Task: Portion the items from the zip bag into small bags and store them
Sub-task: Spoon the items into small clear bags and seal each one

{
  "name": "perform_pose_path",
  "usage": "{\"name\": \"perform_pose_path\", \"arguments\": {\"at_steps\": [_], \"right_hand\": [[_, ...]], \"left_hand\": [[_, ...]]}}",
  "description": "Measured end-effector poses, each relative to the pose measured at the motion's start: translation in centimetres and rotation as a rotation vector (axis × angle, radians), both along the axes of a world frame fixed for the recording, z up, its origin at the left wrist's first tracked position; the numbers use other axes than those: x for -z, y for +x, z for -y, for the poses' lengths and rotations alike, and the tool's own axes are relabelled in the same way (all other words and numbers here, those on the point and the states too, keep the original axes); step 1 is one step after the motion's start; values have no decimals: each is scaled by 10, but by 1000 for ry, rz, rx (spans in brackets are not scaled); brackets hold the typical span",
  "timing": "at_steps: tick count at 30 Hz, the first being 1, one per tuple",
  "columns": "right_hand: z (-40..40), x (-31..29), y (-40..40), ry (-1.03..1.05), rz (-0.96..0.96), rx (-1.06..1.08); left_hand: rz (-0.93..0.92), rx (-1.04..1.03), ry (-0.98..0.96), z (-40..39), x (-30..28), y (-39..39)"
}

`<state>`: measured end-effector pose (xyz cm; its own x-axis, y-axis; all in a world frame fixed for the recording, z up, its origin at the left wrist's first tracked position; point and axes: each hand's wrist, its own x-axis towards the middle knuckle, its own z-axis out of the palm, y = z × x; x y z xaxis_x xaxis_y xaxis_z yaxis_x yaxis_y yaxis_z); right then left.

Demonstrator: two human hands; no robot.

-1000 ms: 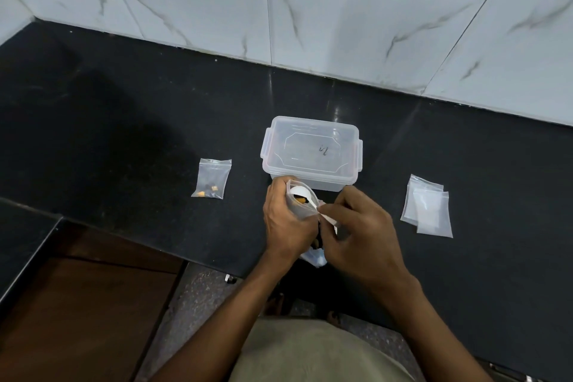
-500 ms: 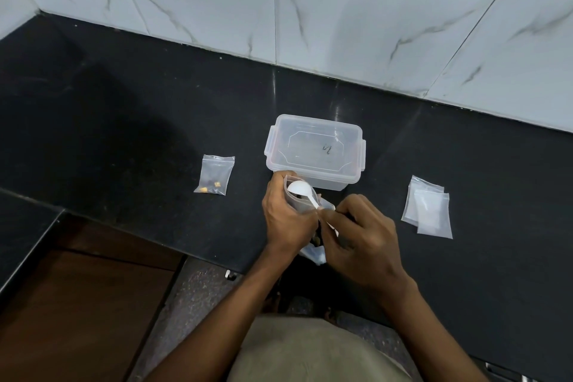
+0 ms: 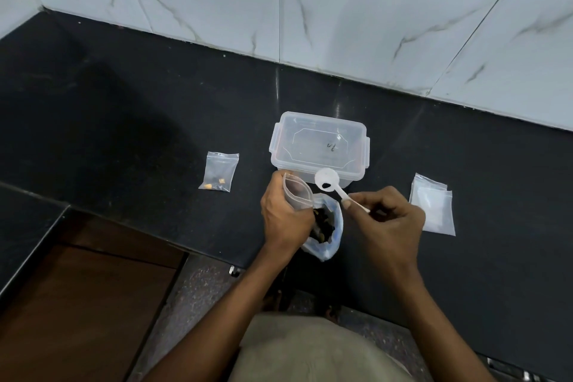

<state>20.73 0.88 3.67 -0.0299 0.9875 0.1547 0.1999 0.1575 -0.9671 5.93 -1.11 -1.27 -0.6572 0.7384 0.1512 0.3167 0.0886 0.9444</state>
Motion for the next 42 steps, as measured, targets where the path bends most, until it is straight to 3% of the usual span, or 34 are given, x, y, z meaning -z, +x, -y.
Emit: {"name": "perform_pose_path", "arguments": {"at_steps": [6,13,23,35,42], "right_hand": [[-12,21,21,38,454,-114],[-15,53,17,89,690,-221],[-13,77,6,114,881,-192],[-13,73,6,-72,663,-122],[-19,69,12,-529,316,-13]], "left_hand": [[29,-31,-386,7,1,-10],[38,84,-821,7,14,-7],[411,167,-759,-5,26,4],[542,169,-636,1,24,4],[581,201,-617,4,28,0]]}}
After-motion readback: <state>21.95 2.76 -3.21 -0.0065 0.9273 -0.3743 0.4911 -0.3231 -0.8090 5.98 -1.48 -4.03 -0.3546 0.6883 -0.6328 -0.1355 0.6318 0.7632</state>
